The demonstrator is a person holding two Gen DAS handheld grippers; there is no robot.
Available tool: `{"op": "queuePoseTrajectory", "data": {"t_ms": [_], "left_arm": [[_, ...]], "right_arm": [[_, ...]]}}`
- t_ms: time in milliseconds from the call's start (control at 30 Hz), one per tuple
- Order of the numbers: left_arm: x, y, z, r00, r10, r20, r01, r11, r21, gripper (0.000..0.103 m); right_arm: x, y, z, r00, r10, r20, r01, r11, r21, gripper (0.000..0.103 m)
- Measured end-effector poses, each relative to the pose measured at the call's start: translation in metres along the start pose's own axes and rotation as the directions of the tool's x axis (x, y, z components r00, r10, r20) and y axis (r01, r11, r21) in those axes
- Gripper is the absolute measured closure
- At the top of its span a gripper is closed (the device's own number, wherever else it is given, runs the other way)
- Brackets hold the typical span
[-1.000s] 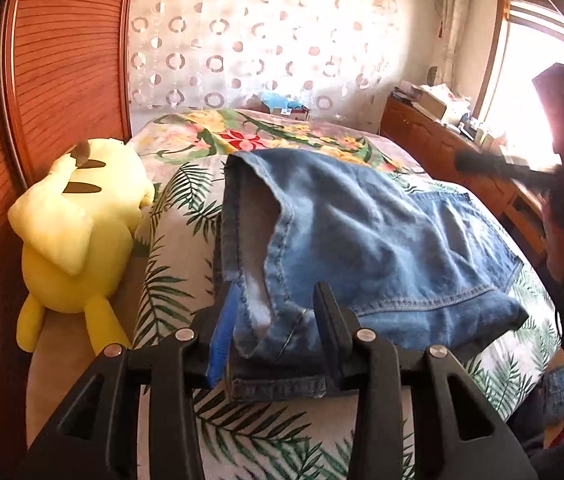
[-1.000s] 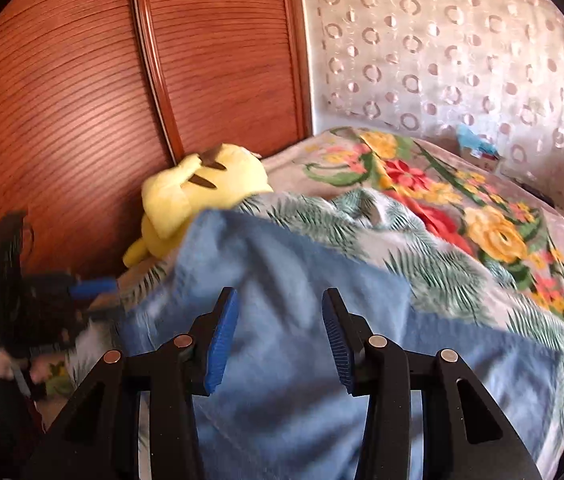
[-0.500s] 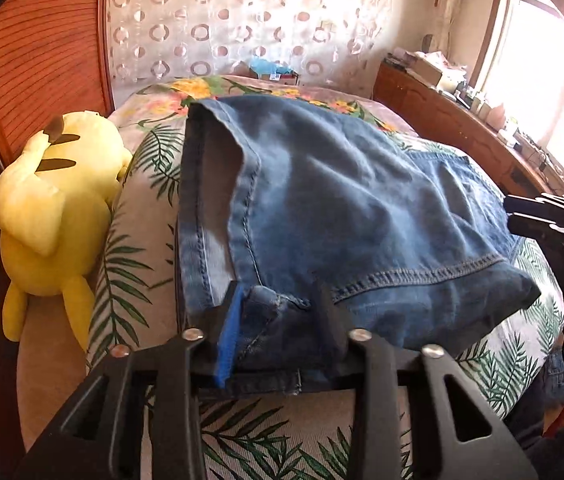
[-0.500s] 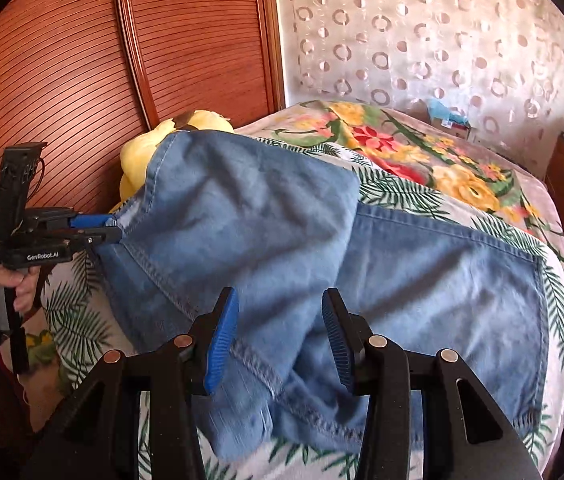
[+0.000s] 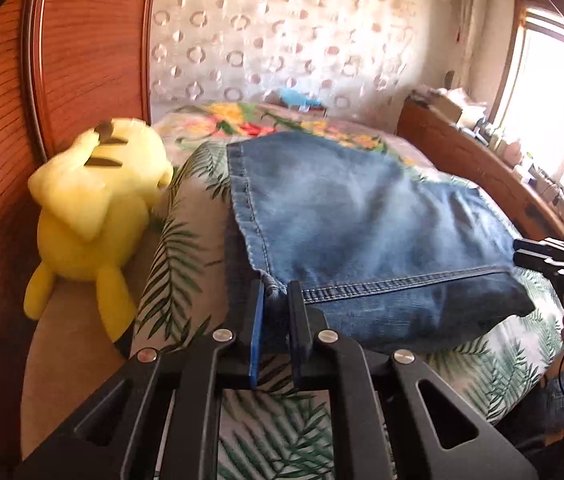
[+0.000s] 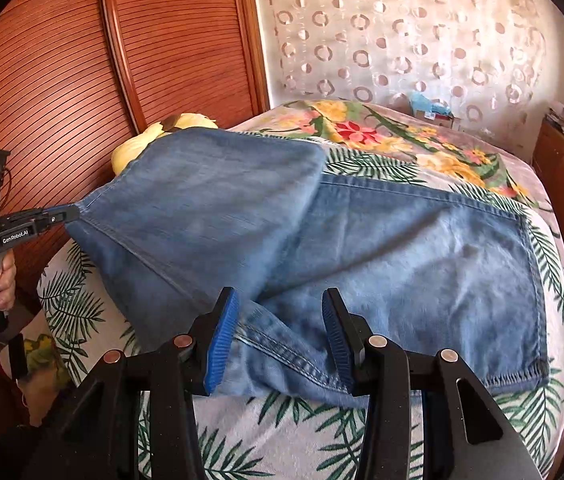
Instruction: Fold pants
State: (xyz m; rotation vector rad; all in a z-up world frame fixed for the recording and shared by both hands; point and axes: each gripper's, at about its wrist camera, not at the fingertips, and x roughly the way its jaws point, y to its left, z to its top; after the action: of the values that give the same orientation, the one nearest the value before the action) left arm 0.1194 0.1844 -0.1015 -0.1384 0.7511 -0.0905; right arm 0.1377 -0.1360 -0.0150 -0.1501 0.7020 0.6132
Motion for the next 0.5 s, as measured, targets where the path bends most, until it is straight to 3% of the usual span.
{"op": "queuePoseTrajectory", "data": {"t_ms": [133,267,400,500], "left_arm": [[0.006,0.001,0.002,1.000,0.011,-0.021,-0.011,1.000,0.002,0.086],[0.002,-0.005,0.008,1.000,0.027,0.002,-0.027,0.999,0.020,0.063],[-0.004,-0.011,0.013,1.000,0.003,0.021,-0.003,0.999,0.039,0.055],[-0.009,-0.024,0.015,0.999,0.010,0.041,-0.013,0.997,0.073,0.036]], "right_arm": [[-0.008,-0.008,-0.006,1.000,-0.010,0.009,0.009,1.000,0.022,0.058],[-0.021,-0.020,-0.013,1.000,-0.025,0.019,0.025,0.999,0.046,0.058],[-0.036,-0.027,-0.022,0.999,-0.045,0.024,0.044,0.997,0.067,0.058],[-0.046,-0.035,-0.031,0.997,-0.079,0.024,0.077,0.994,0.075,0.058]]}}
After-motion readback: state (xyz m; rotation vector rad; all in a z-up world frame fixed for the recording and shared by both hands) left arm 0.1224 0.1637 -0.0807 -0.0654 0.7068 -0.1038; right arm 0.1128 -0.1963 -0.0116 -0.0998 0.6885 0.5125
